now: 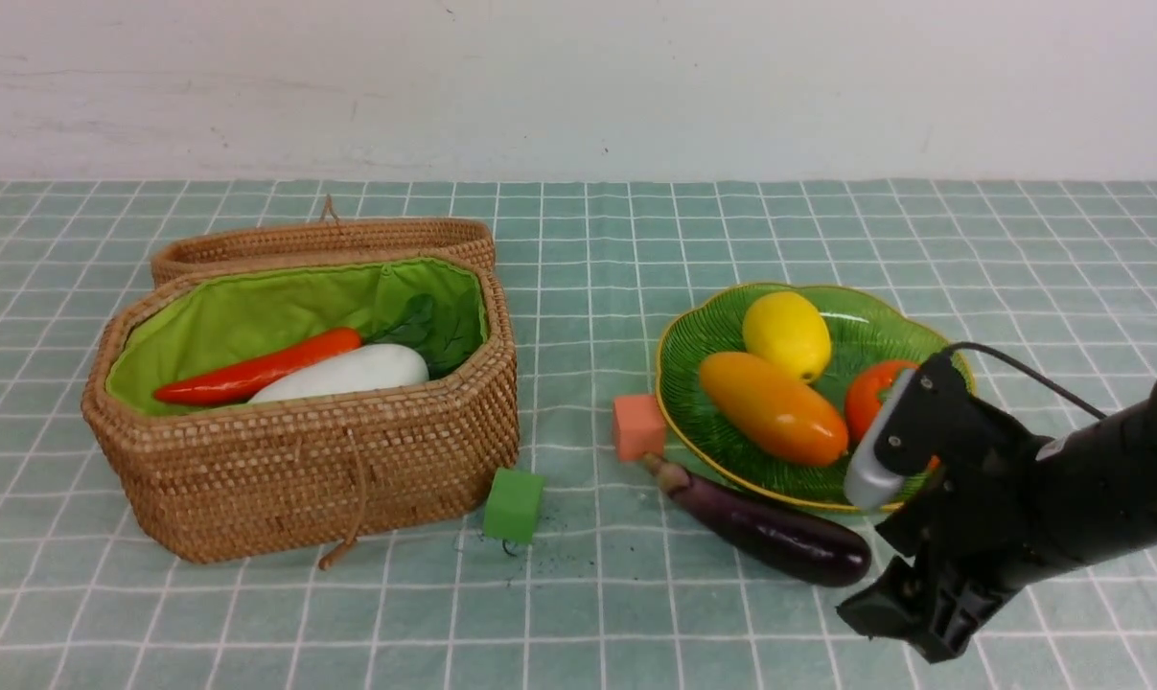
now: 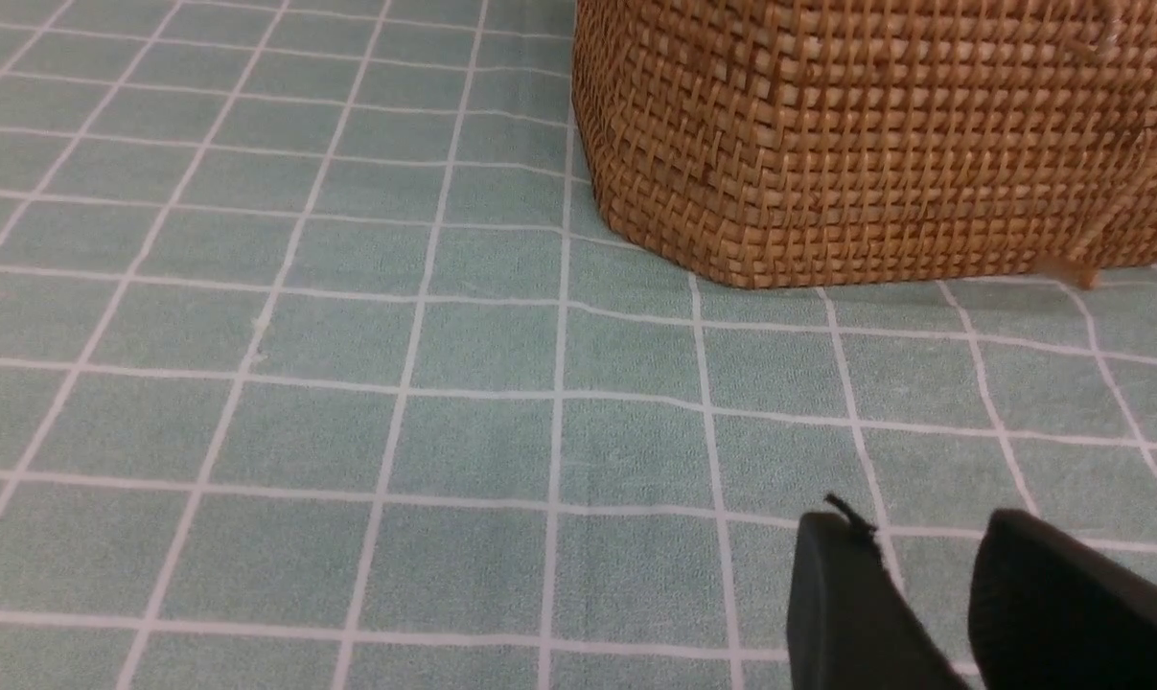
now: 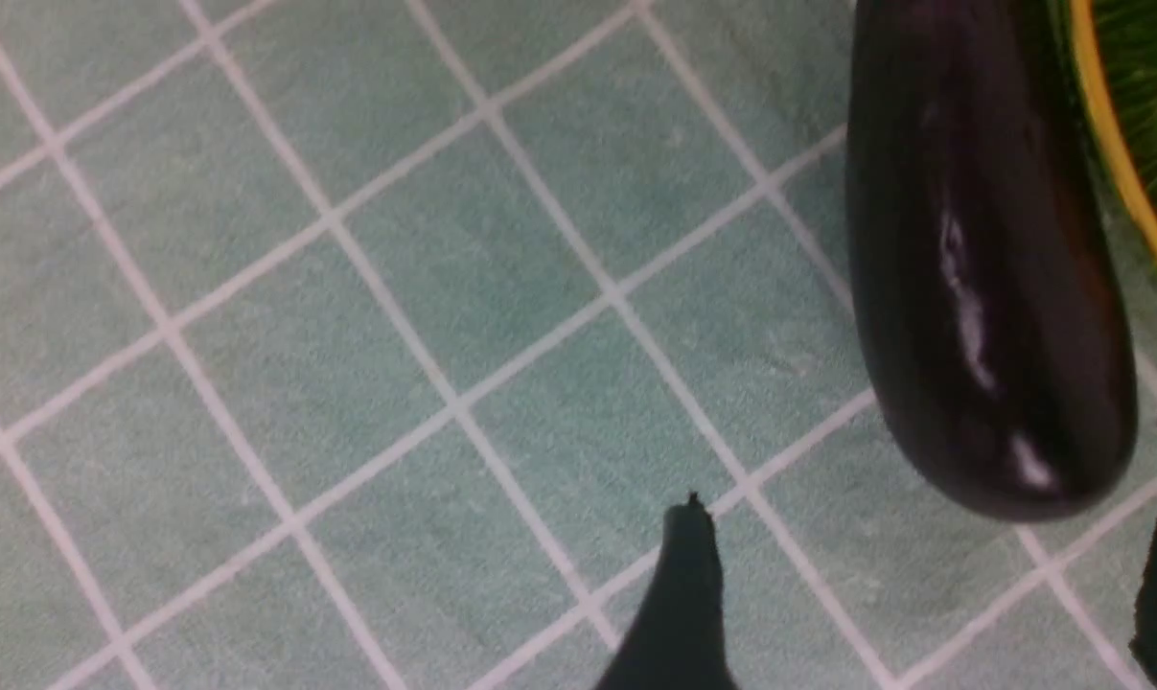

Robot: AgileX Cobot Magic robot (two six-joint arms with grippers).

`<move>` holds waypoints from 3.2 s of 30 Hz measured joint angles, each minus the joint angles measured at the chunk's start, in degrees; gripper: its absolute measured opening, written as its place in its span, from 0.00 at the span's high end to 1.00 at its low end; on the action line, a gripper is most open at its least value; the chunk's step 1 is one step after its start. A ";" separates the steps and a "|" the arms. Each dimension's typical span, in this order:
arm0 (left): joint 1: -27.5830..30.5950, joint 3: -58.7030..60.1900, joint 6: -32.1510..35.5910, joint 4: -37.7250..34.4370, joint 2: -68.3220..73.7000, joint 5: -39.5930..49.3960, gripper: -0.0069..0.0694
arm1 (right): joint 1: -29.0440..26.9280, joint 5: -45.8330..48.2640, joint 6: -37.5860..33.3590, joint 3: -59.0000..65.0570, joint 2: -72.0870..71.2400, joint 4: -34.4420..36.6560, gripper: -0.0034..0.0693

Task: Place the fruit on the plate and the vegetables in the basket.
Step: Grab an eggplant with your right arm and place it in the basket on the left.

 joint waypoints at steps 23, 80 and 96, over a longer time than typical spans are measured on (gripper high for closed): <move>0.00 0.00 0.00 0.00 0.00 0.00 0.62 | 0.00 -8.07 -5.53 0.00 6.66 4.78 0.15; 0.00 0.00 0.00 0.00 0.00 0.00 0.60 | 0.29 9.96 -12.37 -9.27 4.83 16.76 0.41; 0.00 0.00 0.00 0.00 0.00 0.00 0.60 | 14.97 17.41 -1.73 -53.58 21.59 10.25 0.41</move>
